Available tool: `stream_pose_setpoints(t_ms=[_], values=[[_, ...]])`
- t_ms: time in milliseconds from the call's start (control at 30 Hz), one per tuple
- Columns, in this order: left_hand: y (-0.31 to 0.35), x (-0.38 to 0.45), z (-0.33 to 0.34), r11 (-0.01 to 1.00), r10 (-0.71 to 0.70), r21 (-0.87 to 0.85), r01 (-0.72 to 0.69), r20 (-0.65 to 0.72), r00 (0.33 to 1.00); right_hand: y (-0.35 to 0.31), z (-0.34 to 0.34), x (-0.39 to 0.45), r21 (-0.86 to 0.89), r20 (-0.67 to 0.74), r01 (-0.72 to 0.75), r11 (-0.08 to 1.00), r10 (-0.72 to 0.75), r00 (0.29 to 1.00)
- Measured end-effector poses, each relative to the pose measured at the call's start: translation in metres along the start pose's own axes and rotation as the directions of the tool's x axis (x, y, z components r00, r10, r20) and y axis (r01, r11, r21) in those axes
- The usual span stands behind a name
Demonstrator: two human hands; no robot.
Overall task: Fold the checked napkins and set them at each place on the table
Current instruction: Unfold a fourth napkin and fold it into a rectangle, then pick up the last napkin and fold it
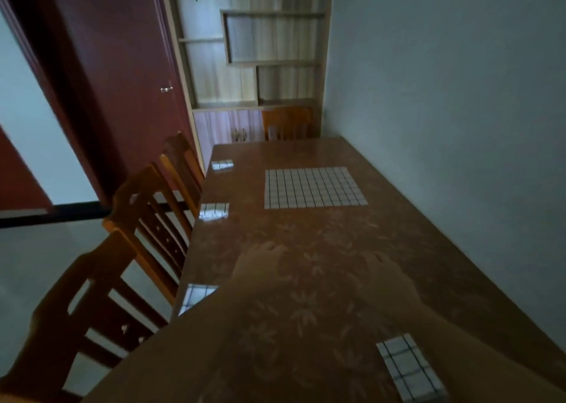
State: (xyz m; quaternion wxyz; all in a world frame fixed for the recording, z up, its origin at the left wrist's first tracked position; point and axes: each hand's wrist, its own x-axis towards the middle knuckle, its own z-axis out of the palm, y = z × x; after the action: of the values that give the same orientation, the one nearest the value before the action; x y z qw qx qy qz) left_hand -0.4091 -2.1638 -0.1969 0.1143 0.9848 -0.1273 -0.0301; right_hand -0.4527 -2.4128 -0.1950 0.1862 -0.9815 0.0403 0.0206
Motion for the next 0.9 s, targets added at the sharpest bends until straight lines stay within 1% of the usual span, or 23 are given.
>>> stream_pose_setpoints(t_ms=[133, 267, 400, 500, 567, 633, 733, 833, 900], values=[[-0.078, 0.019, -0.028, 0.996, 0.087, -0.024, -0.086, 0.023, 0.996, -0.066, 0.014, -0.003, -0.006, -0.041, -0.12, 0.993, 0.12, 0.992], [-0.141, 0.033, -0.052, 0.989, 0.139, -0.06, -0.138, 0.008, 0.99, -0.13, 0.018, -0.012, 0.038, -0.114, -0.189, 0.981, 0.192, 0.975], [-0.179, 0.031, -0.079, 0.973, 0.212, -0.087, -0.213, -0.027, 0.977, -0.191, 0.02, -0.028, 0.063, -0.191, -0.248, 0.967, 0.255, 0.948], [-0.201, 0.017, -0.093, 0.946, 0.291, -0.118, -0.3, -0.091, 0.952, -0.236, 0.031, -0.046, 0.106, -0.211, -0.287, 0.952, 0.303, 0.929], [-0.219, 0.001, -0.101, 0.924, 0.35, -0.131, -0.36, -0.09, 0.932, -0.264, 0.046, -0.06, 0.157, -0.226, -0.315, 0.936, 0.344, 0.911], [-0.24, -0.015, -0.111, 0.909, 0.398, -0.105, -0.403, -0.068, 0.915, -0.291, 0.062, -0.075, 0.171, -0.232, -0.335, 0.926, 0.369, 0.9], [-0.271, -0.038, -0.135, 0.894, 0.445, -0.053, -0.446, -0.032, 0.895, -0.336, 0.083, -0.093, 0.217, -0.214, -0.362, 0.907, 0.406, 0.888], [-0.303, -0.051, -0.158, 0.888, 0.457, -0.057, -0.457, -0.023, 0.889, -0.378, 0.091, -0.1, 0.255, -0.184, -0.397, 0.882, 0.447, 0.875], [-0.325, -0.049, -0.169, 0.888, 0.457, -0.057, -0.457, -0.015, 0.889, -0.4, 0.094, -0.098, 0.242, -0.201, -0.4, 0.884, 0.449, 0.87]])
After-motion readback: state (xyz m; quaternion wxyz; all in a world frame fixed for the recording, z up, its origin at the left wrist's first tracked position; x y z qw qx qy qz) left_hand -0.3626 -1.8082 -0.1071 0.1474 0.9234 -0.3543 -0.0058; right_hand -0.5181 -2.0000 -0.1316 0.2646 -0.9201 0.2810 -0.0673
